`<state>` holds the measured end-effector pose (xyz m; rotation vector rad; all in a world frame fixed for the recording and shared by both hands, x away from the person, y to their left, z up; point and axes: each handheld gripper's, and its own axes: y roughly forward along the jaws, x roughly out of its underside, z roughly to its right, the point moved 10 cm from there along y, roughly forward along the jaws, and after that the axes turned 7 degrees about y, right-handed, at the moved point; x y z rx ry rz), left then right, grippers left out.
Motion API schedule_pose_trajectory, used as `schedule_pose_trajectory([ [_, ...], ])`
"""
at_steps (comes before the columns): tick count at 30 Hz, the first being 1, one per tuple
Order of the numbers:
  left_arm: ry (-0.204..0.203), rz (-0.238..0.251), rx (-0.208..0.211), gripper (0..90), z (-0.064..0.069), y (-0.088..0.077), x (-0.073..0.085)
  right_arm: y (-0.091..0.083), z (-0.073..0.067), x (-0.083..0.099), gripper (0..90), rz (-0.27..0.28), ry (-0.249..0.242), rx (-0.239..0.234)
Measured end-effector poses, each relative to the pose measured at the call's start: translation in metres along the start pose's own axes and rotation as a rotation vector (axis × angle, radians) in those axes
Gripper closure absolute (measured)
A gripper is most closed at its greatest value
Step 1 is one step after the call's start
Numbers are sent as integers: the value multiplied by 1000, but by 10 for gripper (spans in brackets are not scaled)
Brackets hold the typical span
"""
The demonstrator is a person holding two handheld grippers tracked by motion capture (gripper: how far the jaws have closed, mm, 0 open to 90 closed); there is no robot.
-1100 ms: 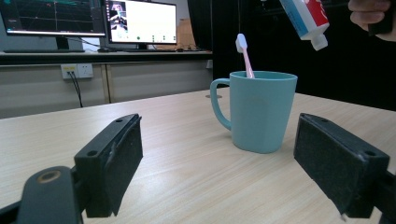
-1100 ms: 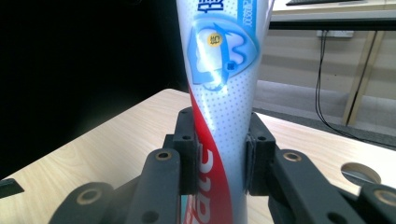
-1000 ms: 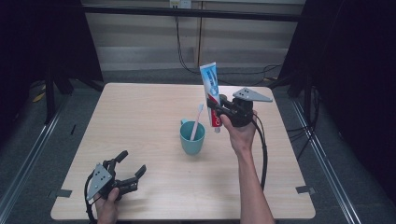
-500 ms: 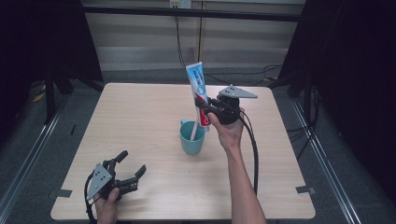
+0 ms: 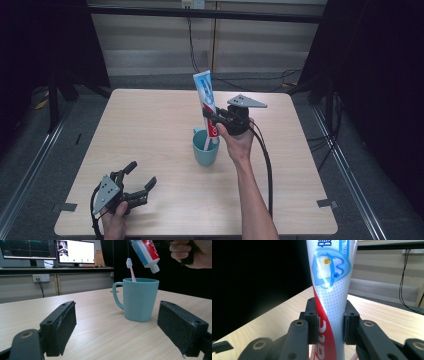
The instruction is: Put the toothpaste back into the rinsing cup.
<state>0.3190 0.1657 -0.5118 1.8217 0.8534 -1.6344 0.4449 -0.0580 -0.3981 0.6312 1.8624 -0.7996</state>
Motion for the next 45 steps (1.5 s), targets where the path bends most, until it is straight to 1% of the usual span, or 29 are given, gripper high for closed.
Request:
schedule_pose_trajectory([
  [2, 0, 0, 0, 155, 0, 0, 0, 3, 2, 3, 710, 0, 15, -4],
  [3, 6, -1, -1, 155, 0, 0, 0, 4, 3, 4, 710, -3, 15, -1],
  [7, 5, -2, 0, 155, 0, 0, 0, 10, 5, 12, 710, -20, 24, 5],
  [9, 5, -1, 0, 155, 0, 0, 0, 13, 5, 15, 709, -21, 26, 5],
  [11, 5, -1, -1, 156, 0, 0, 0, 14, 3, 17, 709, -20, 34, -14],
  [13, 4, 2, -1, 156, 0, 0, 0, 16, 2, 20, 709, -33, 22, -3],
  [16, 4, 2, -2, 156, 0, 0, 0, 18, 1, 25, 709, -45, 19, -7],
  [19, -1, 2, -1, 156, 0, 0, 0, 20, -1, 32, 709, -53, 28, -13],
  [22, 4, 2, -2, 156, 0, 0, 0, 22, -1, 38, 708, -63, 40, -15],
  [27, 4, 2, -2, 155, 0, 0, 0, 24, -2, 44, 708, -75, 29, -19],
  [28, 4, 2, -2, 156, 0, 0, 0, 25, -3, 45, 708, -79, 32, -26],
  [31, 4, 2, -1, 156, 0, 0, 0, 25, -4, 51, 708, -74, 37, -25],
  [35, 5, 2, -2, 156, 0, 0, 0, 26, -1, 58, 707, -82, 45, -12],
  [39, 5, -1, 0, 156, 0, 0, 0, 26, 0, 62, 704, -89, 38, -16],
  [42, 6, 0, 0, 156, 0, 0, 0, 24, 0, 67, 704, -82, 53, -18],
  [45, 6, -1, 1, 155, 0, 0, 0, 23, 5, 74, 702, -97, 53, -2],
])
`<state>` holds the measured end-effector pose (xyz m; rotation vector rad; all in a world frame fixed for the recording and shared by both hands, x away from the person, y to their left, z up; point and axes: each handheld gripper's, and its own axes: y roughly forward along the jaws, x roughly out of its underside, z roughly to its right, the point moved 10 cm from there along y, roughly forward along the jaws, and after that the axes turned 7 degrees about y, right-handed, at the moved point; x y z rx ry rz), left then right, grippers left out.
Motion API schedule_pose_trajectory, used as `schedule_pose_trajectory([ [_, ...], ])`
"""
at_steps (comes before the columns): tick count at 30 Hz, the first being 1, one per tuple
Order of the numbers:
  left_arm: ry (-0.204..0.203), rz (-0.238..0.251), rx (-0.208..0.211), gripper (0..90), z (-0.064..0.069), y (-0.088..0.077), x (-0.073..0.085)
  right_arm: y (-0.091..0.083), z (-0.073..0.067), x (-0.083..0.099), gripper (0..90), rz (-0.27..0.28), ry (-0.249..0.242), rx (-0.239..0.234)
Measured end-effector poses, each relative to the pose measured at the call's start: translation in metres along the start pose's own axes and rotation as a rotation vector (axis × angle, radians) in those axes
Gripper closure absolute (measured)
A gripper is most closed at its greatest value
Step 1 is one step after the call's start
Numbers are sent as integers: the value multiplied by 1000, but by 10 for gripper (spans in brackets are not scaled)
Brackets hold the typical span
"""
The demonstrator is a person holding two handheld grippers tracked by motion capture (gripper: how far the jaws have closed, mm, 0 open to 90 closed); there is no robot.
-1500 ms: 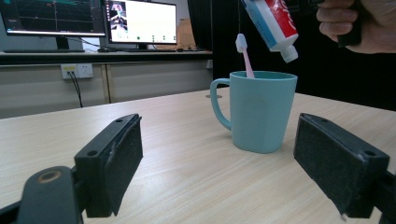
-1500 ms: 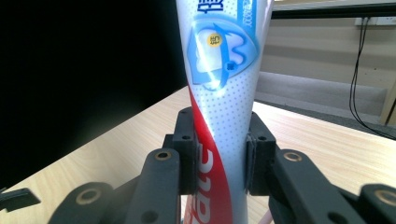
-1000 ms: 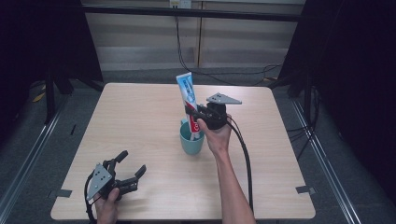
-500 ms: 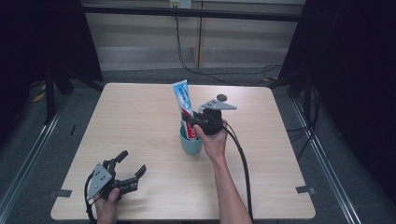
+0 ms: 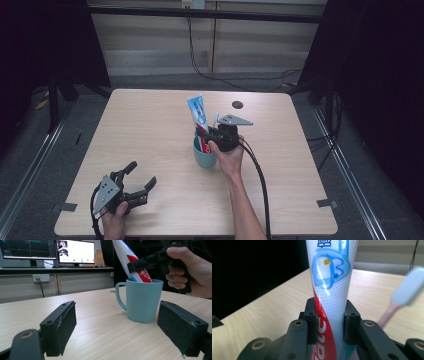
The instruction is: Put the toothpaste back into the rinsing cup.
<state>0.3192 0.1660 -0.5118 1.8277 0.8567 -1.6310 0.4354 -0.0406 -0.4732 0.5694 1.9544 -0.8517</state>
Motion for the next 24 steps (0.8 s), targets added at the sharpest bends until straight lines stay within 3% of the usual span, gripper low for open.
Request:
schedule_pose_trajectory([
  [16, 0, 1, 0, 155, 0, 0, 0, -7, 7, 5, 682, 0, 1, 9],
  [21, 0, -1, 0, 155, 0, 0, 0, -11, 6, 3, 675, -9, -24, 3],
  [24, 0, -2, 0, 156, 0, 0, 0, -11, 6, 3, 679, -33, -52, 31],
])
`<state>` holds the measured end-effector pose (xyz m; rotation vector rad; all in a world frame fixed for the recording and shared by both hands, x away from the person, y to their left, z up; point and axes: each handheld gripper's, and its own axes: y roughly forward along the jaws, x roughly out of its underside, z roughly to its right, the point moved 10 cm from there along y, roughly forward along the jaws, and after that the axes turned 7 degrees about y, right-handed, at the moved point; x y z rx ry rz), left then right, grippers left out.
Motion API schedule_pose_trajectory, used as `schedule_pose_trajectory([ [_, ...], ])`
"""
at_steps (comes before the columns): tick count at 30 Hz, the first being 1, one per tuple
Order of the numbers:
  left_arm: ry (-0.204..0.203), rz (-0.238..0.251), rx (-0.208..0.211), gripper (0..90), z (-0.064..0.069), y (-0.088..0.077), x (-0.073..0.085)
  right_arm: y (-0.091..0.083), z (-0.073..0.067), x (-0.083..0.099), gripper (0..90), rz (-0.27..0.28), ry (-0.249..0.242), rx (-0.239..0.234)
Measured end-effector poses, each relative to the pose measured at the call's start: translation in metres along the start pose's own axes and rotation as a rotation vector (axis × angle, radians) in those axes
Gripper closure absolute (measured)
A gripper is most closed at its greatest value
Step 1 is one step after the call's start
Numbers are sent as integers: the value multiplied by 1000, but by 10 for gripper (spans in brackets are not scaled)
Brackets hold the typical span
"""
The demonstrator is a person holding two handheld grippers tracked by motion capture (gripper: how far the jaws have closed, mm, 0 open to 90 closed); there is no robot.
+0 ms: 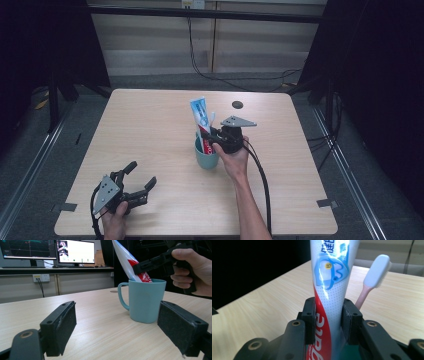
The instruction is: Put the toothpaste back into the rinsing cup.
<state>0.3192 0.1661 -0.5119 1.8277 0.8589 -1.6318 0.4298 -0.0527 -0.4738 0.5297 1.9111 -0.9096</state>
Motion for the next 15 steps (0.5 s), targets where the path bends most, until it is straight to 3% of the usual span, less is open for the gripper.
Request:
schedule_pose_trajectory([
  [15, 2, -2, -3, 156, 0, 0, 0, -9, 0, 6, 679, -9, 1, -24],
])
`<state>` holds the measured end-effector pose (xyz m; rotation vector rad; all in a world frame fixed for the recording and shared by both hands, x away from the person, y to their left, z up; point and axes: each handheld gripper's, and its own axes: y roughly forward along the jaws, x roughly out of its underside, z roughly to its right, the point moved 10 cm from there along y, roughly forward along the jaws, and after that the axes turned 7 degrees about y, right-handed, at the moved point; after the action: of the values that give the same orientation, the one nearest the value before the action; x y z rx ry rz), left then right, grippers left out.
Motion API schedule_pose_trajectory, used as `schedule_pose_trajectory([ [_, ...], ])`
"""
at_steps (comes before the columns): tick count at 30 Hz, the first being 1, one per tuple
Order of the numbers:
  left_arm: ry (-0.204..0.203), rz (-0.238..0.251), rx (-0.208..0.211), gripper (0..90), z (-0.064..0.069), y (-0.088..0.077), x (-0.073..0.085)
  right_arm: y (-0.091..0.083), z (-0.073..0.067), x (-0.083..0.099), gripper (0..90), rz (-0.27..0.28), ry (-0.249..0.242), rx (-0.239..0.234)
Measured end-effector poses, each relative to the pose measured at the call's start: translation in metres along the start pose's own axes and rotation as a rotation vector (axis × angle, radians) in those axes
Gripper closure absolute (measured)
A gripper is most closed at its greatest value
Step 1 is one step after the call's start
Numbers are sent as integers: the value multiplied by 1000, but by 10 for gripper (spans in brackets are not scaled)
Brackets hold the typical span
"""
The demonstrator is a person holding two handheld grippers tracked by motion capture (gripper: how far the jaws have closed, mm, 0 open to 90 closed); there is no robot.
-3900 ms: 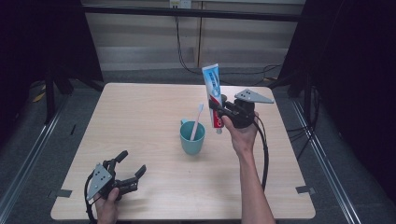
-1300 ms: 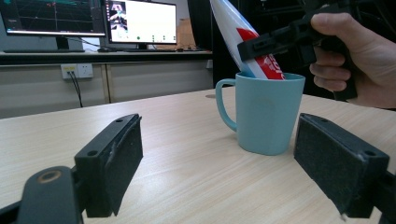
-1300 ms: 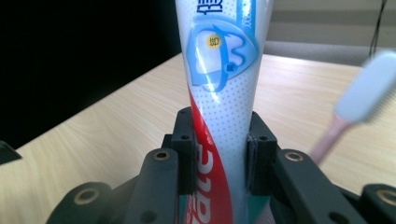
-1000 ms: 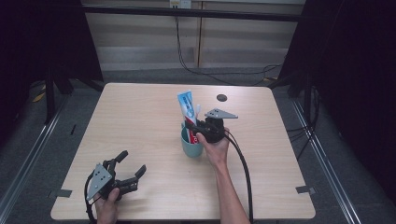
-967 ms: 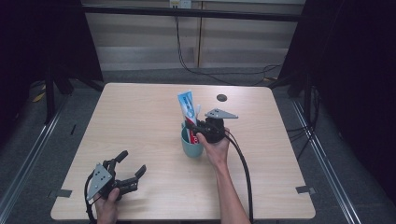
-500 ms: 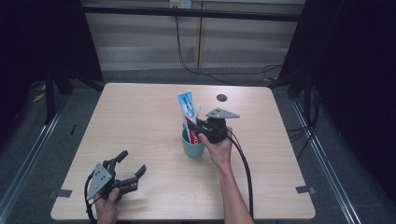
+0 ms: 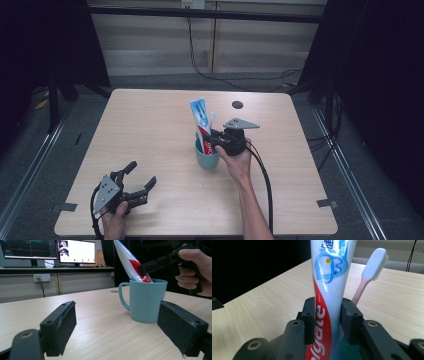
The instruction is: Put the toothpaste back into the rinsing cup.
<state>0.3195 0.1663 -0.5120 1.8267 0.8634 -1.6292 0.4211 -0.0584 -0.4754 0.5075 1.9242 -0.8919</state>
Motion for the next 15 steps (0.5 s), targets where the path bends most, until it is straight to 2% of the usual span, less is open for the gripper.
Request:
schedule_pose_trajectory([
  [6, -2, 2, -1, 156, 0, 0, 0, -2, -2, 2, 677, -7, -12, -3],
  [15, -2, 2, -1, 156, 0, 0, 0, -9, 2, 1, 497, 11, -4, 30],
])
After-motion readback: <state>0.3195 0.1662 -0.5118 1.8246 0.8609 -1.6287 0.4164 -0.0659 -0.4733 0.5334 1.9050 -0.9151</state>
